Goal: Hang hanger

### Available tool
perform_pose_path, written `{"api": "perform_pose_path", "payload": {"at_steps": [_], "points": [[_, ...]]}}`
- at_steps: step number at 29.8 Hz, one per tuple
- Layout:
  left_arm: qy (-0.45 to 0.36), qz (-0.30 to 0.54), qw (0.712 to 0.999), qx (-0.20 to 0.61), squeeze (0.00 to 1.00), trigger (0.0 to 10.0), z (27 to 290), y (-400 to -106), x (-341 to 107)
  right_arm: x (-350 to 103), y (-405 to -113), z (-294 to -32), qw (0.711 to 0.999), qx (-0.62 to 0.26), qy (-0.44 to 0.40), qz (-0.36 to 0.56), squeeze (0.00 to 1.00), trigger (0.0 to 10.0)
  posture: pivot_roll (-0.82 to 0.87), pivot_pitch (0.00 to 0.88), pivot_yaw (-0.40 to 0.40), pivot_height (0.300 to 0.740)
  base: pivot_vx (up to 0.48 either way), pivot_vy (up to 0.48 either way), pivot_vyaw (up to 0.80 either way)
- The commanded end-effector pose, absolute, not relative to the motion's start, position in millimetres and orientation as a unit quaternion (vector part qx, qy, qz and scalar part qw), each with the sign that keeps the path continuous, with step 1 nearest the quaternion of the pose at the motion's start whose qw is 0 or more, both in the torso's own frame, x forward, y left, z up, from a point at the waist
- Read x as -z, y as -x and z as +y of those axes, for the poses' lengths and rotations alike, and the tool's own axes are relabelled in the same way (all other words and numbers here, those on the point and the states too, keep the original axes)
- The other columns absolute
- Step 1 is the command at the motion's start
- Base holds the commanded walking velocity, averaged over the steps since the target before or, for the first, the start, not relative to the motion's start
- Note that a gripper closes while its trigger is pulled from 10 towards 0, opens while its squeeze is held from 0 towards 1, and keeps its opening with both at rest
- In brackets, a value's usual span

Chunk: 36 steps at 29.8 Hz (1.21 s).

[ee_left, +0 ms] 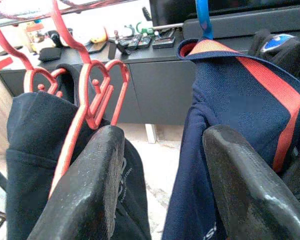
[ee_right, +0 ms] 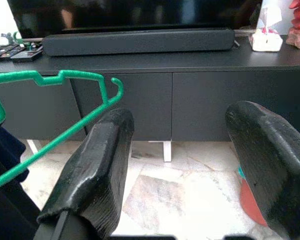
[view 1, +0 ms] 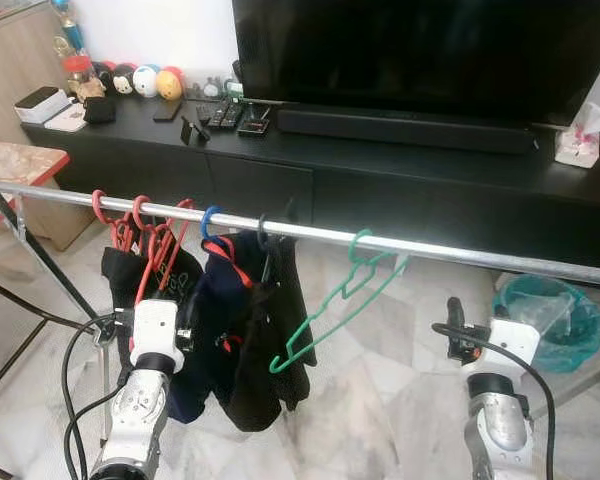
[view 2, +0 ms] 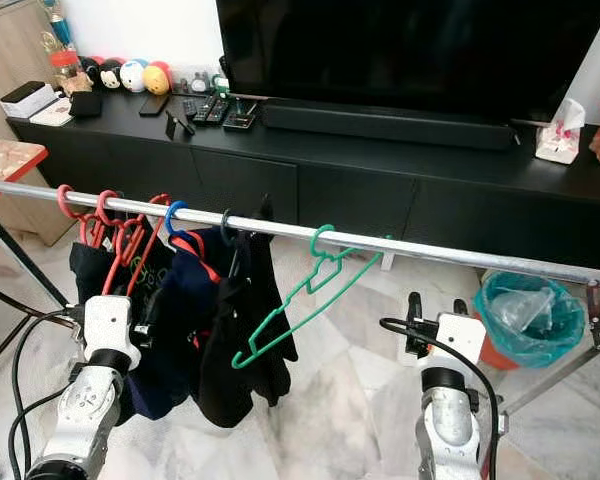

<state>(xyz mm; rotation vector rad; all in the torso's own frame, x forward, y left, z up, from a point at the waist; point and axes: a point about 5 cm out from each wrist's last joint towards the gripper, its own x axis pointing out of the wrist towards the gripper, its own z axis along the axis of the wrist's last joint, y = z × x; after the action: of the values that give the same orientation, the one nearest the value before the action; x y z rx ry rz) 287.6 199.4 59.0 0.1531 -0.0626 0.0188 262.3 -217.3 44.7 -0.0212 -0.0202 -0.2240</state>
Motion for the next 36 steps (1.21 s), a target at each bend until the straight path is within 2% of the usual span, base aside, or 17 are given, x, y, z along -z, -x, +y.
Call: {"api": "perform_pose_path", "payload": {"at_steps": [1,6,36], "points": [[-0.079,-0.030,0.996,-0.010,0.00,10.0,198.7,-285.7,-56.8,-46.2,-265.3,-212.2,0.995,0.104,0.008,-0.010,0.00,10.0,0.00,0.000,0.021,0.740,0.000,0.000,0.00],[-0.072,-0.025,0.997,-0.008,0.00,10.0,197.9,-285.5,-54.9,-42.4,-264.5,-211.3,0.994,0.108,0.007,0.003,0.00,10.0,0.00,0.000,0.021,0.740,0.000,0.000,0.00],[-0.080,-0.022,0.996,-0.010,0.00,10.0,201.1,-285.1,-54.2,-41.3,-266.5,-208.4,0.994,0.108,0.000,0.008,0.00,10.0,0.01,0.000,0.025,0.740,-0.319,0.000,0.00]]}}
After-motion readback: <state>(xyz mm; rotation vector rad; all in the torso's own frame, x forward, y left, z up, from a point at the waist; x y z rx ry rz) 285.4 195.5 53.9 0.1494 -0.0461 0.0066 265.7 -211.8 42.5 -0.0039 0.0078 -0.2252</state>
